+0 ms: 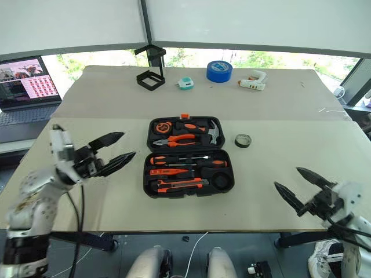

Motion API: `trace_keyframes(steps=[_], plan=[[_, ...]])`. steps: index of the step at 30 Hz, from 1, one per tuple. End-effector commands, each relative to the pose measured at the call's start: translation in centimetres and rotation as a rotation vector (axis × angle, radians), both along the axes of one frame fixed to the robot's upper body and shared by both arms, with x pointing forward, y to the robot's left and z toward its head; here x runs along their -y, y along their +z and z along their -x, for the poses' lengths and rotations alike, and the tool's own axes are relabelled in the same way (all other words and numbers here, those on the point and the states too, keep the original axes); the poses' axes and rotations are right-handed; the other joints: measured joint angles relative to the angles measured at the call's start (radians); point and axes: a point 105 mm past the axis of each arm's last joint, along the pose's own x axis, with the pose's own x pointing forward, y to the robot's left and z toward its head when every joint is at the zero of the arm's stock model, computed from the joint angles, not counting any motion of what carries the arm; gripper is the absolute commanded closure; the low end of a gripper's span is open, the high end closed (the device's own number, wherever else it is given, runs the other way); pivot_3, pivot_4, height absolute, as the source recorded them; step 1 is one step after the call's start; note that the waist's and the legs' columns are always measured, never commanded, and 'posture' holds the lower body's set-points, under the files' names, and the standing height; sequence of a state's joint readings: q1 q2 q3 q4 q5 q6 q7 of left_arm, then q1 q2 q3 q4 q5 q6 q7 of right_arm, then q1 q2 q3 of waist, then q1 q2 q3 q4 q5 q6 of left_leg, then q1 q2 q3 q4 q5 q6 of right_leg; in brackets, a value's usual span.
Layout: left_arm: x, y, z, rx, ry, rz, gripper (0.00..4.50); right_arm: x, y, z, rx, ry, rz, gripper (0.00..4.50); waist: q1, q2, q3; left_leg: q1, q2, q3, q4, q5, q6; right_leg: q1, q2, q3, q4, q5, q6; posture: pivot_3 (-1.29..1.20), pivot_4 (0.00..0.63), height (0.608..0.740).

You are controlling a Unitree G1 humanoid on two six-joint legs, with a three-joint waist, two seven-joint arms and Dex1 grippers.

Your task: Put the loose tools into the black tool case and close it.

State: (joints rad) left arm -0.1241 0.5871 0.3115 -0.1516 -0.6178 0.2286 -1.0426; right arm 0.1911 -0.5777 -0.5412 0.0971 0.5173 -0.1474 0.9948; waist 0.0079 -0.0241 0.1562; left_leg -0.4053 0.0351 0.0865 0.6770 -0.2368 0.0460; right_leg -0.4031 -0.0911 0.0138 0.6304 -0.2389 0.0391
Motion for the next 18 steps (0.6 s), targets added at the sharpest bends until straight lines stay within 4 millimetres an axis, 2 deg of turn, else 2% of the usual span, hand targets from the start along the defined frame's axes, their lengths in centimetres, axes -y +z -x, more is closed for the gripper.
trace_keyframes(steps=[1,3,7,10,13,18], plan=[[-2.9,0.0,0.4,0.037,0.078,-0.052,0.02,1.1,0.9,-0.2,0.039,-0.084,0.045,0.0,-0.003,0.0,0.0,0.0,0.0,0.0,0.0,0.0,0.0,0.0,0.0,0.0,0.0,0.0,0.0,0.0,0.15,0.74],[-3.0,0.7,0.5,0.059,0.082,-0.045,0.02,1.0,1.3,-1.4,0.001,-0.081,0.052,0.0,-0.005,0.0,0.0,0.0,0.001,0.0,0.0,0.0,0.0,-0.001,0.0,0.0,0.0,0.0,-0.001,0.0,0.15,0.74],[-1.4,1.1,0.9,0.049,-0.003,-0.053,0.02,0.2,2.0,-4.8,-0.182,-0.031,0.131,0.0,-0.011,0.0,0.0,0.0,0.0,0.002,0.001,0.0,0.0,-0.001,-0.002,0.001,0.0,0.0,-0.001,0.0,0.15,0.74],[0.3,1.5,1.1,0.054,-0.068,-0.063,0.02,-2.0,4.5,-7.8,-0.181,0.104,0.219,0.0,-0.015,0.0,0.0,0.0,0.001,0.002,0.0,0.0,0.0,-0.002,-0.001,0.001,0.0,0.0,-0.001,0.0,0.15,0.74],[1.8,1.9,1.0,0.064,-0.123,-0.068,0.02,-2.6,5.1,-10.6,-0.279,0.166,0.369,0.0,-0.02,0.0,0.001,-0.001,0.001,0.001,-0.001,0.0,0.0,-0.003,0.001,0.001,0.0,0.0,-0.001,0.0,0.15,0.74],[4.8,2.4,0.7,0.074,-0.213,-0.068,0.02,-5.7,5.7,-15.5,-0.379,0.296,0.565,0.0,-0.023,0.0,0.001,-0.002,-0.001,0.001,-0.001,0.0,0.0,-0.003,0.001,0.001,-0.001,0.0,-0.001,0.0,0.15,0.74]])
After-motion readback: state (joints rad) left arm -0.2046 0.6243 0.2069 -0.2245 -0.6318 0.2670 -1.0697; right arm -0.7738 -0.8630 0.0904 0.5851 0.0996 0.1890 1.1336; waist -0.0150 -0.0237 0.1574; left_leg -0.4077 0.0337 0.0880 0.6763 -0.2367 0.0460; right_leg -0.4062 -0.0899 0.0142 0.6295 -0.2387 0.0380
